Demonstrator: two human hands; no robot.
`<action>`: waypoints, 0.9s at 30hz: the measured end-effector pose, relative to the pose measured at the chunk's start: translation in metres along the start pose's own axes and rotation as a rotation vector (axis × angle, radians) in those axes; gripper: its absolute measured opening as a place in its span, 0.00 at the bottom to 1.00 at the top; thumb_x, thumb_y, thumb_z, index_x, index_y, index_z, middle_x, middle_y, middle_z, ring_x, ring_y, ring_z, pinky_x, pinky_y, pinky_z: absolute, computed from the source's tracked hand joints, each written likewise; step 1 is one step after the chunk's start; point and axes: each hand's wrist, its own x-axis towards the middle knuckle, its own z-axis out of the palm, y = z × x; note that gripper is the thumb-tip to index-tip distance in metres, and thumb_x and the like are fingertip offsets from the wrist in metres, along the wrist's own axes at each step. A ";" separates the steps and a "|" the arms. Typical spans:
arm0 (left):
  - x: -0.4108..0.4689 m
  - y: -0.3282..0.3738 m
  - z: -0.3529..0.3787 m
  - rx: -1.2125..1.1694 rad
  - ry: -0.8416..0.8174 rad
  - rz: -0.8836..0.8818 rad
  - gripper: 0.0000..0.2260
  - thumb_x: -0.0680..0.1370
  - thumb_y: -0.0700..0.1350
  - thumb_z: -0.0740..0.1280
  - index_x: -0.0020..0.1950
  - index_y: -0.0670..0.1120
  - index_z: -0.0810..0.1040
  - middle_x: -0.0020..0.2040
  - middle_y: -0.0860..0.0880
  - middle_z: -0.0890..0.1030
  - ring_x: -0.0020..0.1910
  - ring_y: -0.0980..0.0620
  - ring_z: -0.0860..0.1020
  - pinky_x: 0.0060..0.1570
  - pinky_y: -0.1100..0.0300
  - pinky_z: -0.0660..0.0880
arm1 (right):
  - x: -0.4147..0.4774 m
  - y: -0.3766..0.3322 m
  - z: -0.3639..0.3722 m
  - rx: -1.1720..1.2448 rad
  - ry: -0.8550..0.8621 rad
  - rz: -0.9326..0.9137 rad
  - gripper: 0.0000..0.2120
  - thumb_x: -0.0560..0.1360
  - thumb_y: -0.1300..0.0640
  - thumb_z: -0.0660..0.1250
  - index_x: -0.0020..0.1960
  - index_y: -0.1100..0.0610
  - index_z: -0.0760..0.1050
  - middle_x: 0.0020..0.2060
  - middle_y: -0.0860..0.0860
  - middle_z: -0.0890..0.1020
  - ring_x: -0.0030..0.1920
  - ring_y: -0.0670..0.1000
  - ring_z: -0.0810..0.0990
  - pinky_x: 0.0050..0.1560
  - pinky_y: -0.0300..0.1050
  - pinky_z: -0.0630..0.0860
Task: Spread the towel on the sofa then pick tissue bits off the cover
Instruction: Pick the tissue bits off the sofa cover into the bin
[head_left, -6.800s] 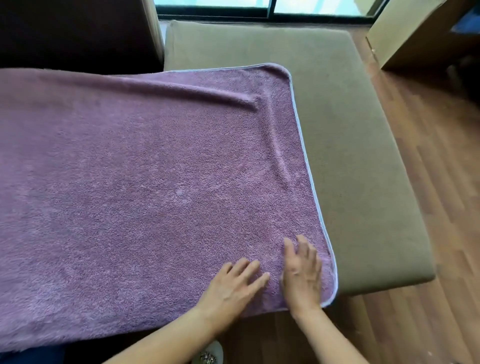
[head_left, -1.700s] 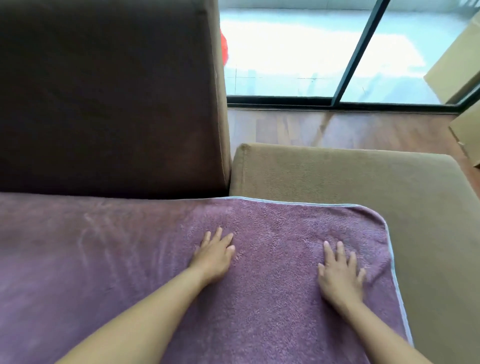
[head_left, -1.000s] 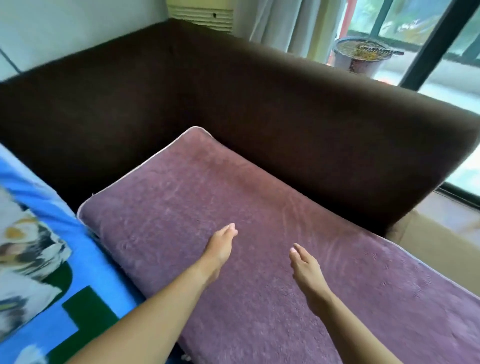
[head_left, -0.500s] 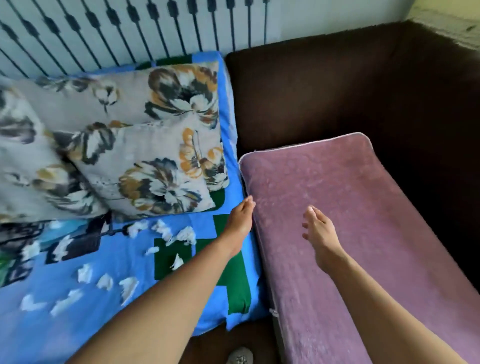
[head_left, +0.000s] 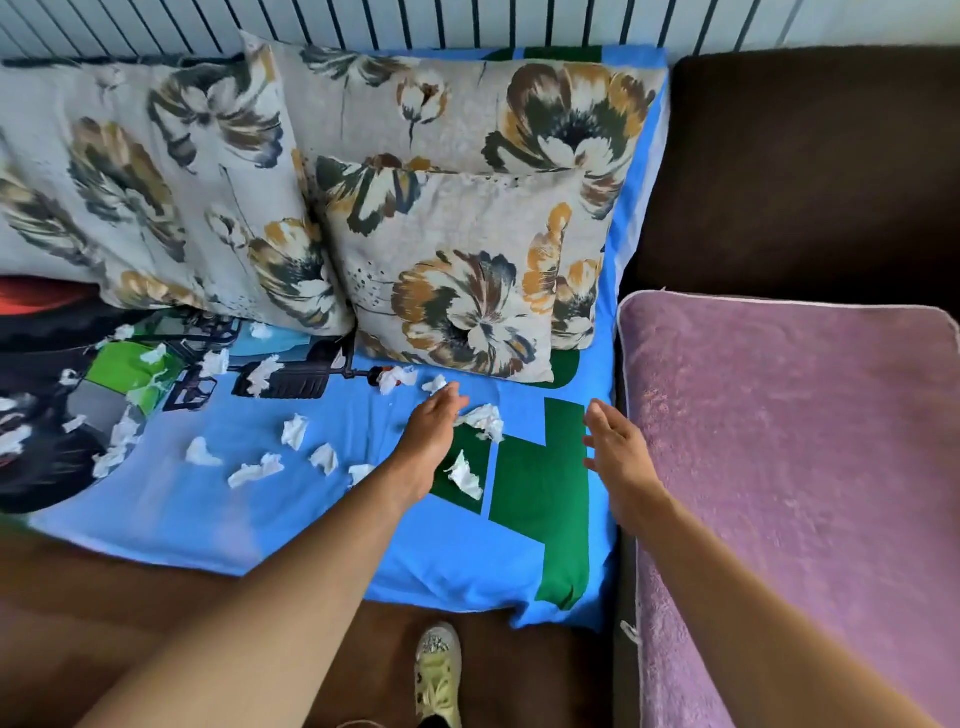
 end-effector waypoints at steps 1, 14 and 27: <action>0.001 -0.009 -0.009 0.011 0.009 -0.017 0.19 0.81 0.54 0.53 0.69 0.49 0.68 0.69 0.49 0.72 0.68 0.50 0.69 0.71 0.48 0.62 | 0.001 0.006 0.010 -0.013 -0.032 0.020 0.22 0.80 0.52 0.56 0.72 0.57 0.60 0.71 0.54 0.67 0.69 0.55 0.67 0.68 0.52 0.66; 0.057 -0.147 -0.091 0.202 0.139 -0.153 0.10 0.79 0.43 0.58 0.45 0.52 0.77 0.46 0.49 0.78 0.49 0.48 0.75 0.50 0.54 0.72 | 0.042 0.113 0.134 -0.255 -0.098 0.207 0.17 0.75 0.62 0.65 0.63 0.54 0.73 0.52 0.52 0.74 0.42 0.52 0.74 0.39 0.44 0.71; 0.143 -0.224 -0.139 1.015 0.004 0.017 0.32 0.77 0.36 0.60 0.75 0.59 0.51 0.78 0.47 0.47 0.68 0.43 0.65 0.56 0.54 0.74 | 0.106 0.177 0.189 -1.161 -0.162 -0.011 0.35 0.71 0.74 0.56 0.71 0.46 0.60 0.76 0.49 0.51 0.66 0.56 0.63 0.51 0.45 0.75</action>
